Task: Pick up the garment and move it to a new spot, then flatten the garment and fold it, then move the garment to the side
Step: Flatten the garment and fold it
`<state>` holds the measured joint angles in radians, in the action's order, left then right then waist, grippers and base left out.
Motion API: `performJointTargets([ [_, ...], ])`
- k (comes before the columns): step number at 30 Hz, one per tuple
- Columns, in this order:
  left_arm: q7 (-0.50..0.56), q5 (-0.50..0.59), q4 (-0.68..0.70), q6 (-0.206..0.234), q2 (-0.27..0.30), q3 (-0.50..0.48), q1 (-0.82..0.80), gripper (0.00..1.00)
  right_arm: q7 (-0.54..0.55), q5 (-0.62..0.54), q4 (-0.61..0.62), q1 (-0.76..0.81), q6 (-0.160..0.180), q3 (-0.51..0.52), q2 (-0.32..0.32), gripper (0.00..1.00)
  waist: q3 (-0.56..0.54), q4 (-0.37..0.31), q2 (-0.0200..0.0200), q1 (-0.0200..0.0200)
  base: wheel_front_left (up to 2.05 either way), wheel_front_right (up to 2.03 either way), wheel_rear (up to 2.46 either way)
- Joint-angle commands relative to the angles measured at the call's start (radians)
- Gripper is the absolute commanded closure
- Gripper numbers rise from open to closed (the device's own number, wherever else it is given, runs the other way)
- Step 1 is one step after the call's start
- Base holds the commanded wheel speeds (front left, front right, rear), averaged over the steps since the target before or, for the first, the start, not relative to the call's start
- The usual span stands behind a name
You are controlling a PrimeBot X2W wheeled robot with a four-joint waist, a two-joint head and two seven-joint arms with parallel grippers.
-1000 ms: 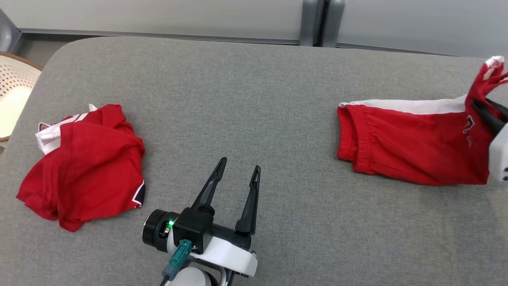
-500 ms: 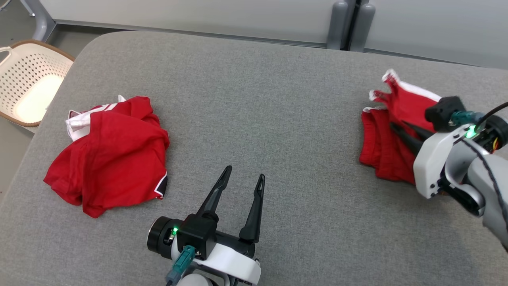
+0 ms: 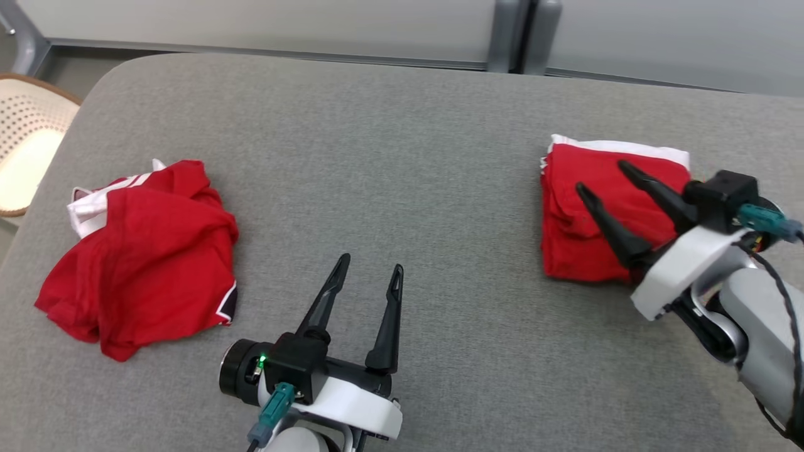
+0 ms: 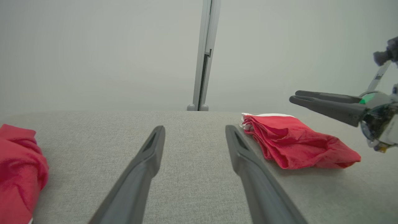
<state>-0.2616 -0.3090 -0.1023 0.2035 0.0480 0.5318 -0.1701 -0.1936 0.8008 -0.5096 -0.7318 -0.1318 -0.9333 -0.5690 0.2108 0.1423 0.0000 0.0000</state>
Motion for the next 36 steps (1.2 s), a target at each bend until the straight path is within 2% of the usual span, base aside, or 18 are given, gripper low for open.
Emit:
performJointTargets([
  [1, -0.005, 0.009, 0.007, 0.001, 0.004, -0.012, 0.015, 0.0, -0.027, -0.024, -0.003, 0.027, 0.002, 0.024, -0.007, 0.0, -0.016, -0.024, 0.0, 0.0, 0.0, 0.0, 0.0],
  [6, -0.005, 0.026, 0.034, 0.004, 0.004, -0.064, 0.049, 0.0, -0.072, -0.113, -0.045, 0.129, 0.002, 0.202, 0.014, 0.0, -0.048, -0.079, 0.0, 0.0, 0.0, 0.0, 0.0],
  [12, -0.005, 0.048, 0.074, -0.008, 0.004, -0.13, 0.114, 0.0, -0.072, -0.334, 0.055, 0.342, 0.002, 0.489, 0.124, 0.0, -0.085, -0.126, 0.0, 0.0, 0.0, 0.0, 0.0],
  [17, -0.005, 0.066, 0.084, -0.021, 0.004, -0.162, 0.17, 0.0, -0.072, -0.448, 0.113, 0.493, 0.002, 0.597, 0.202, 0.0, -0.124, -0.139, 0.0, 0.0, 0.0, 0.0, 0.0],
  [25, -0.005, 0.083, 0.086, -0.029, 0.004, -0.199, 0.282, 0.0, -0.073, -0.542, 0.197, 0.688, 0.002, 0.658, 0.272, 0.0, -0.203, -0.147, 0.0, 0.0, 0.0, 0.0, 0.0],
  [36, -0.005, 0.106, 0.073, -0.051, 0.004, -0.21, 0.318, 0.0, -0.073, -0.564, 0.209, 0.747, 0.002, 0.675, 0.314, 0.0, -0.243, -0.141, 0.0, 0.0, 0.0, 0.0, 0.0],
])
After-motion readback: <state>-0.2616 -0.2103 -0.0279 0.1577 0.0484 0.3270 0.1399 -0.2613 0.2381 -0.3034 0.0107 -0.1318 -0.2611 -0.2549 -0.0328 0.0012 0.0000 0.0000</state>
